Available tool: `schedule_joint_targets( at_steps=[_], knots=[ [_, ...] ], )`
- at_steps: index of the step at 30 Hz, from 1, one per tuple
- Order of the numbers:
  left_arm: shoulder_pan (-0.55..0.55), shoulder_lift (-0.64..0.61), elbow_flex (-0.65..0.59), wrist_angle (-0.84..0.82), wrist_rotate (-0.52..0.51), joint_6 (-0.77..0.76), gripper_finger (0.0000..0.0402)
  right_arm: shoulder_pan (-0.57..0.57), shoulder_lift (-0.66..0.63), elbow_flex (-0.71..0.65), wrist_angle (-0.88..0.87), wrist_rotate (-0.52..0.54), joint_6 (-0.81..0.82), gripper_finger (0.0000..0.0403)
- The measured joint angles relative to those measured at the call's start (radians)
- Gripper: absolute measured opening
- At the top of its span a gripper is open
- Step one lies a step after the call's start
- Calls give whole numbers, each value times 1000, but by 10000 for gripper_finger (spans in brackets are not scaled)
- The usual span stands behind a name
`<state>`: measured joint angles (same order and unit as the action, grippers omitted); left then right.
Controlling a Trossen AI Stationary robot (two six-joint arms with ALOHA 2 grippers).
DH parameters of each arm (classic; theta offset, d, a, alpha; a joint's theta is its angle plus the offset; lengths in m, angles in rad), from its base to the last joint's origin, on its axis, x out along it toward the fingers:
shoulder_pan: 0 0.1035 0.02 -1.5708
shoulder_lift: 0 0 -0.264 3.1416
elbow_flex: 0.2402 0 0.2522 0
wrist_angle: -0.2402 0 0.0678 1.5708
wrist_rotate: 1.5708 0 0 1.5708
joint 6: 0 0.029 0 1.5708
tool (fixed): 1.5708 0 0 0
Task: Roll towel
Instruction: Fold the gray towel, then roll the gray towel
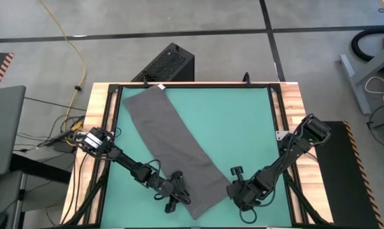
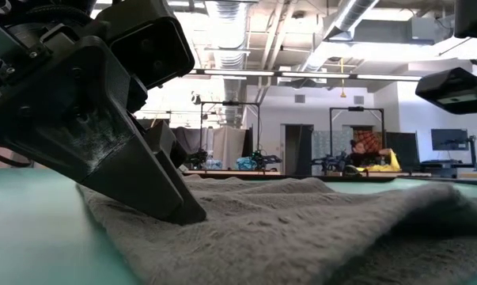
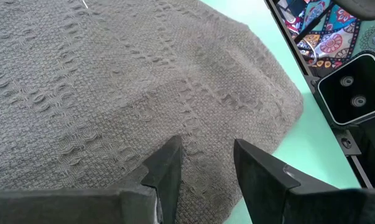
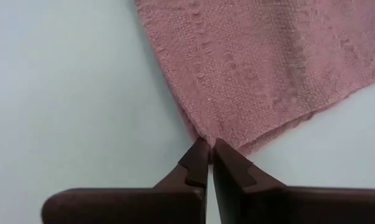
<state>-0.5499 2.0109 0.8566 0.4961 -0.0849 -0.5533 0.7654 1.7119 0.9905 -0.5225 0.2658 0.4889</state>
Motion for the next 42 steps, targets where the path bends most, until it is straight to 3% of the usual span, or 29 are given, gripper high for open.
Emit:
schedule_joint_targets(
  at_steps=[18, 24, 28, 31, 36, 42],
  knots=[
    [0, 0, 0, 0, 0, 11, 137, 0, 1, 1, -163, 24, 65, 126],
    [0, 0, 0, 0, 2, 11, 137, -2, 2, 72, -204, 47, 66, 150],
    [17, -10, 0, -17, 90, 15, 137, -5, 2, 99, -133, 127, 19, 144],
    [18, -45, 1, -100, 167, 13, 137, -20, 2, 99, -79, 129, -19, 135],
    [-3, -141, 1, -350, 208, -6, 137, -52, 2, 98, -55, 129, -26, 126],
    [-49, -236, -5, -493, 344, -42, 137, -104, 2, 98, 62, 128, -116, 125]
  ],
)
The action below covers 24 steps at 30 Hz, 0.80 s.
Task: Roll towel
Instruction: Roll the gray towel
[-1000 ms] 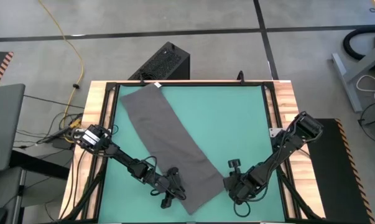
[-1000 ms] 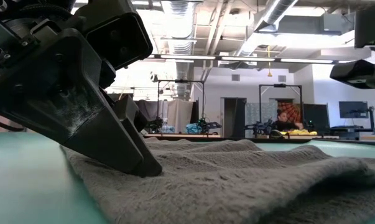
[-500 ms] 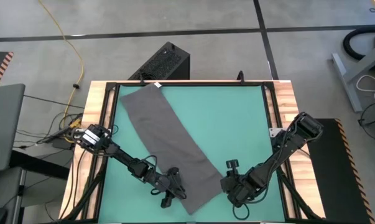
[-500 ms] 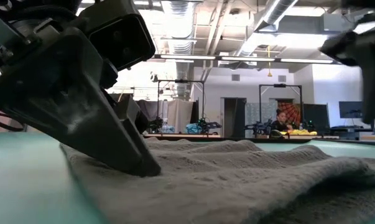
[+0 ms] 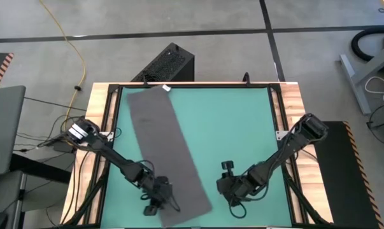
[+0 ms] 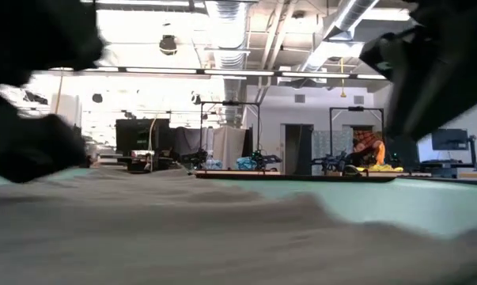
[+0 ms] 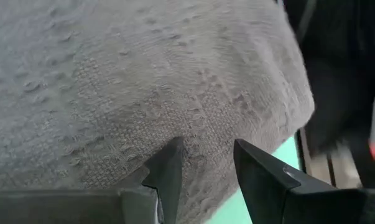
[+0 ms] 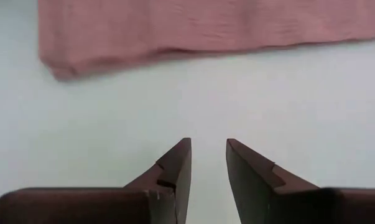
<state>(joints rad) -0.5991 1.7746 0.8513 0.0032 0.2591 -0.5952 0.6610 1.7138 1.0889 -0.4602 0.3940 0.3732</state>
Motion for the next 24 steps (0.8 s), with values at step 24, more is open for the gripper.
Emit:
schedule_joint_targets(
  at_steps=[24],
  knots=[
    [-4, -347, -170, -256, -715, -72, 137, -190, 99, -1, 433, 84, -188, 125]
  ],
)
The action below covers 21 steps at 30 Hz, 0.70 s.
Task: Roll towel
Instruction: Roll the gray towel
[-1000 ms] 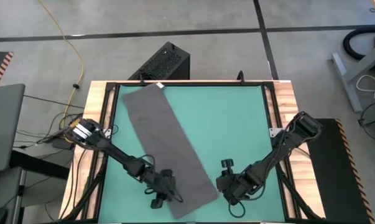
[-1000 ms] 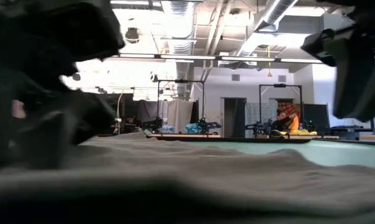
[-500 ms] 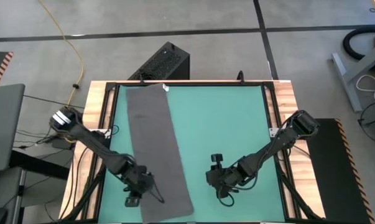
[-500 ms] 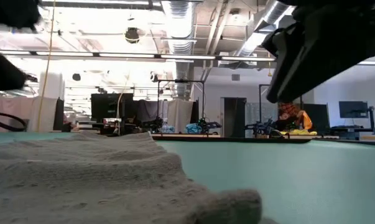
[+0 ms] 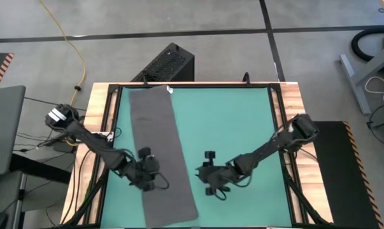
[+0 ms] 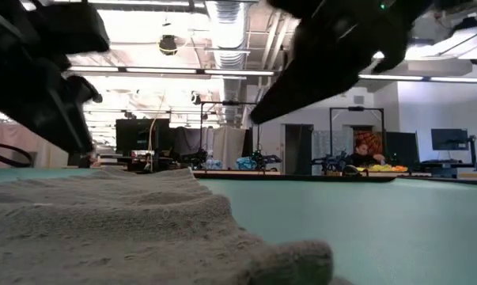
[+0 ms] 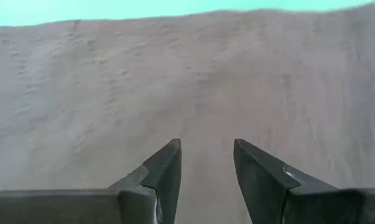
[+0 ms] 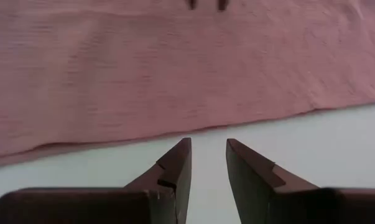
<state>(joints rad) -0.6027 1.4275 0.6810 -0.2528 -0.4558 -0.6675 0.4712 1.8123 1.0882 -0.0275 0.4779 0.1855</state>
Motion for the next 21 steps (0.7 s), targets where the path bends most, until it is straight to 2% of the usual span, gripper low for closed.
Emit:
schedule_joint_targets(
  at_steps=[4, 6, 10, 13, 16, 19, 21],
  knots=[
    [46, 53, -61, 236, 115, 60, 137, -37, 59, 0, 58, -2, -26, 125],
    [58, 80, -74, 316, 179, 75, 137, -53, 91, -1, 143, -7, -81, 125],
    [53, 120, -74, 392, 263, 81, 137, -108, 161, 1, 376, -12, -253, 125],
    [37, 138, -74, 432, 288, 76, 137, -180, 195, 22, 458, -28, -334, 123],
    [20, 147, -73, 439, 295, 53, 137, -278, 224, 61, 460, -150, -321, 119],
    [6, 147, -74, 438, 295, 18, 137, -366, 268, 91, 450, -306, -245, 113],
    [-11, 147, -74, 437, 307, -8, 137, -410, 292, 95, 433, -368, -188, 108]
  ],
)
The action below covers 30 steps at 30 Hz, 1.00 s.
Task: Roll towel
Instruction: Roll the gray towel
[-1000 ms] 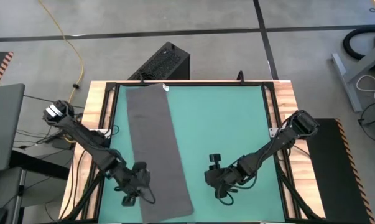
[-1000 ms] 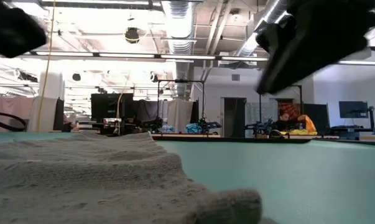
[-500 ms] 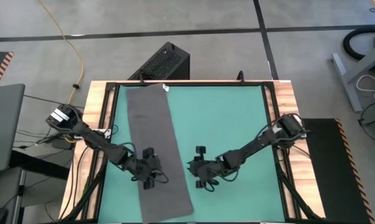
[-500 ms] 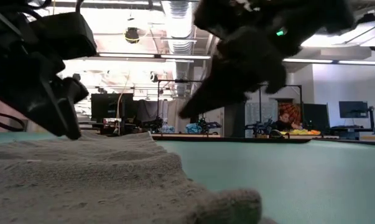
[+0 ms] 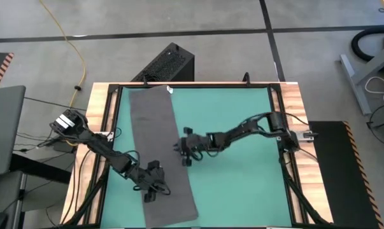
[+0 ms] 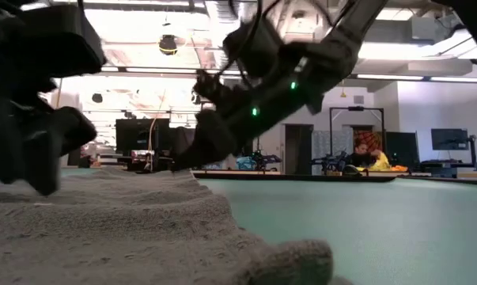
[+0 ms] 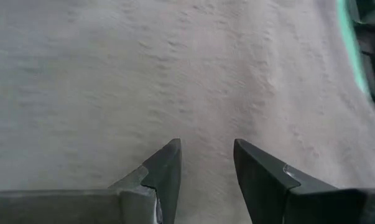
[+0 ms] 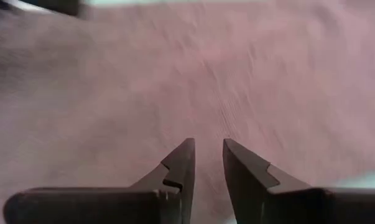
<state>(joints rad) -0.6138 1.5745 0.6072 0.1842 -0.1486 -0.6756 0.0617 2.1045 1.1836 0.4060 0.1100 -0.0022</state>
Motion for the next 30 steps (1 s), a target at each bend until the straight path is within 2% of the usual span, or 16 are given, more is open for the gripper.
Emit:
schedule_joint_targets(
  at_steps=[3, 6, 13, 16, 18, 20, 22, 23, 26, 30],
  knots=[
    [-40, -1, 0, -26, 64, -58, 137, -22, 14, -2, -65, -54, 59, 98],
    [-94, -3, -3, -55, 75, -122, 137, 2, 3, -15, -151, -53, 90, 86],
    [-179, -4, -2, -163, -43, -267, 137, 165, -27, -23, -279, -44, 206, 67],
    [-174, -5, 3, -200, -74, -277, 137, 230, -70, -17, -314, -58, 177, 66],
    [-164, -6, 4, -224, -73, -293, 137, 265, -113, -17, -351, 11, 130, 65],
    [-152, -8, 6, -242, -52, -314, 137, 275, -178, -16, -373, 176, 64, 65],
    [-144, -12, 6, -247, -27, -317, 137, 254, -243, -10, -375, 337, -6, 65],
    [-141, -19, 6, -248, -18, -316, 137, 229, -267, -10, -371, 371, -37, 65],
    [-133, -50, 22, -295, -5, -307, 137, 114, -296, -11, -384, 298, -82, 65],
    [-130, -119, 84, -418, -23, -292, 137, -85, -271, -11, -416, 198, -29, 65]
  ],
)
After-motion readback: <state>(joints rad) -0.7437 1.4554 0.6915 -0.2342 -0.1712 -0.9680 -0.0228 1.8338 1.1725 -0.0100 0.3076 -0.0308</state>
